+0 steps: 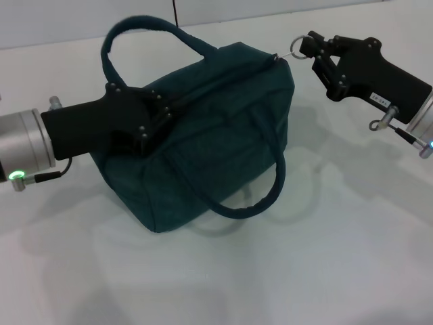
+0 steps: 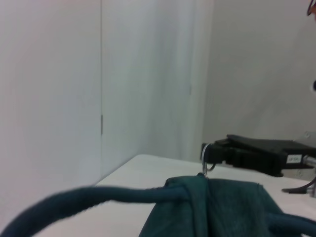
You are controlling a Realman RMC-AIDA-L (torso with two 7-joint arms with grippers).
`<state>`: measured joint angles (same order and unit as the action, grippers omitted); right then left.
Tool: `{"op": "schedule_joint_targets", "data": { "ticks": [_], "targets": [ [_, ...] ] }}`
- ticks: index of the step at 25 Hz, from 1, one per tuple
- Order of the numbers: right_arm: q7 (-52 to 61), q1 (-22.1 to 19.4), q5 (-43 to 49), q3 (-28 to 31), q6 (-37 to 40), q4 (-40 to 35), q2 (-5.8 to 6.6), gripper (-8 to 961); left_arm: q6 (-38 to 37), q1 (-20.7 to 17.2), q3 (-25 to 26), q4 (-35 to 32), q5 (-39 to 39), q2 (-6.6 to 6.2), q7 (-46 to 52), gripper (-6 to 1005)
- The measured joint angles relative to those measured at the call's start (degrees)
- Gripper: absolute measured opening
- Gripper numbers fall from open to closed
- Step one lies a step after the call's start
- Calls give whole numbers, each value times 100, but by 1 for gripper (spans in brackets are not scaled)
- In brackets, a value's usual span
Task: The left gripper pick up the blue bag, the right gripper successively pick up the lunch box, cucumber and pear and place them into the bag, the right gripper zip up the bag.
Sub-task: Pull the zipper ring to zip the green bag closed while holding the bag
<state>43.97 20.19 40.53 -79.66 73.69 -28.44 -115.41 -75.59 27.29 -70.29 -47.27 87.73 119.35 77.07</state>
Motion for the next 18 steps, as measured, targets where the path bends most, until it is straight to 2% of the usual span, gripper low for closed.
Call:
{"op": "schedule_joint_targets", "data": {
  "ticks": [9, 14, 17, 18],
  "targets": [
    [-4, -35, 69, 41, -53, 24, 42, 101, -226, 17, 50, 8, -38, 10, 26, 43],
    [-4, -93, 575, 60, -119, 19, 113, 313, -272, 6, 51, 8, -98, 9, 35, 42],
    [-4, -95, 914, 59, -273, -51, 129, 394, -283, -5, 51, 8, -99, 9, 36, 41],
    [-4, -93, 971, 58, -329, -78, 129, 393, -292, -2, 42, 8, -102, 9, 31, 41]
  ]
}}
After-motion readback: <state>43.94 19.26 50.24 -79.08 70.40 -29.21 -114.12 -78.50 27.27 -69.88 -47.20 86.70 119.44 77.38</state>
